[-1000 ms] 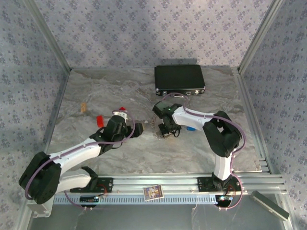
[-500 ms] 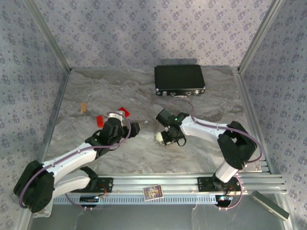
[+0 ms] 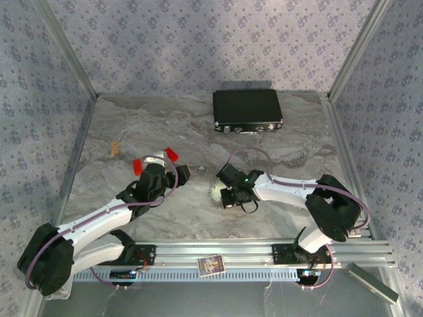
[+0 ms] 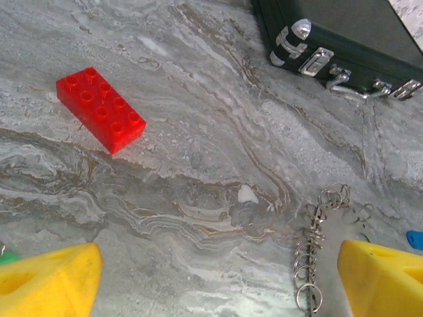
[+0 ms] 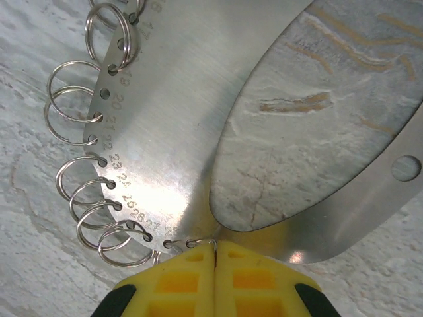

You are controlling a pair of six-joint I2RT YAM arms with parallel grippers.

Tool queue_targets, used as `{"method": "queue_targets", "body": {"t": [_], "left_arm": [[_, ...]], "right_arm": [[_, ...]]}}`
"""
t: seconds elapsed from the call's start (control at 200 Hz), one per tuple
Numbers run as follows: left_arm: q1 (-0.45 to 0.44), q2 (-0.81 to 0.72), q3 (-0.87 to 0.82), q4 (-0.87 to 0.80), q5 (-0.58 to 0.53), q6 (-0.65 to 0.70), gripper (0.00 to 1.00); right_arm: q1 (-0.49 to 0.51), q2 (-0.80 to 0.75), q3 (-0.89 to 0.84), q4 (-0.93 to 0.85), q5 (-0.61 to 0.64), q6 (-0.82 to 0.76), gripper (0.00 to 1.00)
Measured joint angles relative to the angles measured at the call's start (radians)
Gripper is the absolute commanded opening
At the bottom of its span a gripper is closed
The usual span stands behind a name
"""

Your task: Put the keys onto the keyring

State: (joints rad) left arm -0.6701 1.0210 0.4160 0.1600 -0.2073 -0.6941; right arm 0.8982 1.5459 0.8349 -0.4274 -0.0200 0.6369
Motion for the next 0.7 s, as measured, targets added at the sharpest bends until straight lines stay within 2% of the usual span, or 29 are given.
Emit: {"method": "queue_targets", "body": {"t": [0.34,0.7], "left_arm": [[0.000,0.000,-0.002,0.002,-0.011,-0.026,0.91],[-0.007,0.000,-0.002,0.001,-0.018,-0.041,0.90]], "right_arm": [[-0.017,-0.008,-0.031,0.070,-0.022,0.037,0.12],[-0.017,-0.008,-0.034,0.069,-0.019,0.037,0.16]]}}
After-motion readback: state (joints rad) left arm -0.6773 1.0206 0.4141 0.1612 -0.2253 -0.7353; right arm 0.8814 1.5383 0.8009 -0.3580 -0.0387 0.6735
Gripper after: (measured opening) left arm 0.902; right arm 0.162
